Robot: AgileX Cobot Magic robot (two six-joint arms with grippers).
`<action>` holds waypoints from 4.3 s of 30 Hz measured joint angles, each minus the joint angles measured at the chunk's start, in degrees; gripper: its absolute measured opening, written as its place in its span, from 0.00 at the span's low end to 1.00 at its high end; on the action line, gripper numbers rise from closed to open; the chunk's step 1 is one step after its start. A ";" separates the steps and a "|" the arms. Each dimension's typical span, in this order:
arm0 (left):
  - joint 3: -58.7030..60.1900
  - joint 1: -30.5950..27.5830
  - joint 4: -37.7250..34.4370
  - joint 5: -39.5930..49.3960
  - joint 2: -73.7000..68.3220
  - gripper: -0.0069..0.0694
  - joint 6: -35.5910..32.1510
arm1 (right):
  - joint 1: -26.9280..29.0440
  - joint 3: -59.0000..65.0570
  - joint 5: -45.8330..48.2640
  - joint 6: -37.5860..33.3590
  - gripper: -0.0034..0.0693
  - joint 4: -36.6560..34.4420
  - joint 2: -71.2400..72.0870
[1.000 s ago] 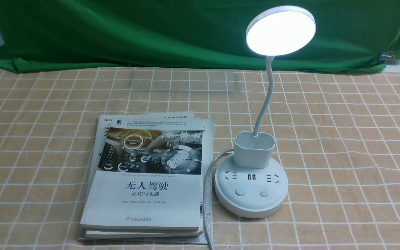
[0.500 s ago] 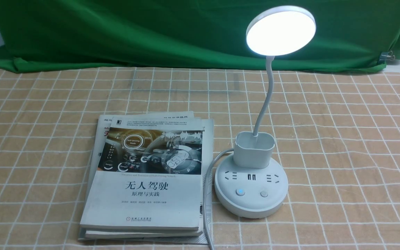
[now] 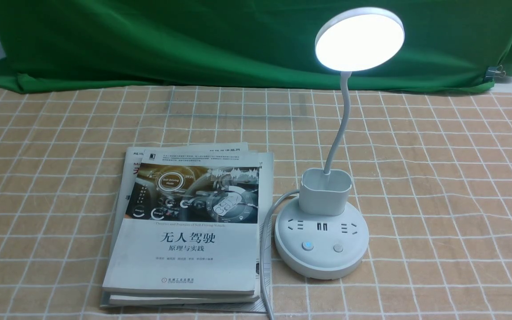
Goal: Turn off the desk lamp on the light coffee tablecloth by hand.
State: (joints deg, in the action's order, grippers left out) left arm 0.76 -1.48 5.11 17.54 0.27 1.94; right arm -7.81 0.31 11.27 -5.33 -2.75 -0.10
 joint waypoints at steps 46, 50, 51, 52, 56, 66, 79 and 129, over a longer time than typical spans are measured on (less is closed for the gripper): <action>0.00 0.00 0.00 0.00 0.00 0.10 0.00 | -25.20 -63.33 37.10 2.49 0.10 -3.77 -94.14; 0.00 0.00 0.00 0.00 0.00 0.10 0.00 | -25.27 -65.71 35.40 2.42 0.10 -3.77 -98.66; 0.00 0.00 0.00 0.00 0.00 0.10 0.00 | -25.27 -65.77 34.95 2.42 0.10 -3.77 -99.17; 0.00 0.00 0.00 0.00 0.00 0.10 0.00 | -25.21 -65.77 34.60 2.42 0.10 -3.77 -99.61; 0.00 0.00 0.00 0.00 0.00 0.10 0.00 | -25.16 -65.95 34.12 2.36 0.10 -3.77 -100.24; 0.00 0.00 0.00 0.00 0.00 0.10 0.00 | -24.49 -66.83 32.10 1.43 0.10 -4.12 -104.51; 0.00 0.00 0.00 0.00 0.00 0.10 0.00 | -24.11 -66.91 32.59 1.04 0.10 -3.62 -101.59; 0.00 0.00 0.00 0.00 0.00 0.10 0.05 | -24.00 -47.20 30.10 2.11 0.11 -3.17 -65.47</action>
State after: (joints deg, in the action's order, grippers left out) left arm 0.76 -1.48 5.11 17.54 0.27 1.99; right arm -31.81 -46.89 41.36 -3.22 -5.92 -65.58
